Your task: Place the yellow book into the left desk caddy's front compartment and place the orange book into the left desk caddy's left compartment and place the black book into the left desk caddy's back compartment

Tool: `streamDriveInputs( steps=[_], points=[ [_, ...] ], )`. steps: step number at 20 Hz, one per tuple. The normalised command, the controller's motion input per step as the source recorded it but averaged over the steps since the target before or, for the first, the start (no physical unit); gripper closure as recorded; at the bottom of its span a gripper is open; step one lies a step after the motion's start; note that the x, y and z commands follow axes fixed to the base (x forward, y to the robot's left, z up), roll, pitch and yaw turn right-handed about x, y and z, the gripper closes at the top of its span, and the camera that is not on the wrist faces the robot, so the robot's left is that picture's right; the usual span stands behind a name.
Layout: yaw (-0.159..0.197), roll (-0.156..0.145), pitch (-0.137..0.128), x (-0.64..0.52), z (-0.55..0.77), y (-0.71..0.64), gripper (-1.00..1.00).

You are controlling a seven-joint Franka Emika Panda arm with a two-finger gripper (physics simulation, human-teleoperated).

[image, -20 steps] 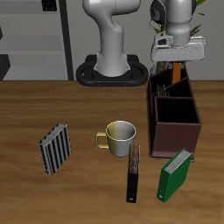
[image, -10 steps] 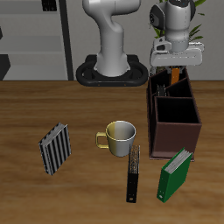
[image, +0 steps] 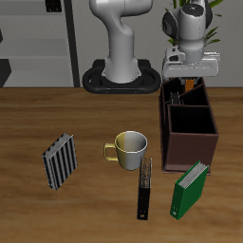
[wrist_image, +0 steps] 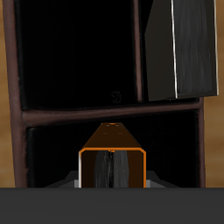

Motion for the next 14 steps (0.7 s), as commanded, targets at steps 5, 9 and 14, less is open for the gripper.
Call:
streamDriveInputs(
  steps=[5,9,14],
  points=[
    [-0.018,0.021,0.046,0.06,-0.08,-0.03,-1.0],
    [0.008,-0.031,0.01,0.04,-0.01,-0.07,-1.0],
    [0.011,0.003,-0.001,-0.02,0.02,0.01,-1.0]
  ],
)
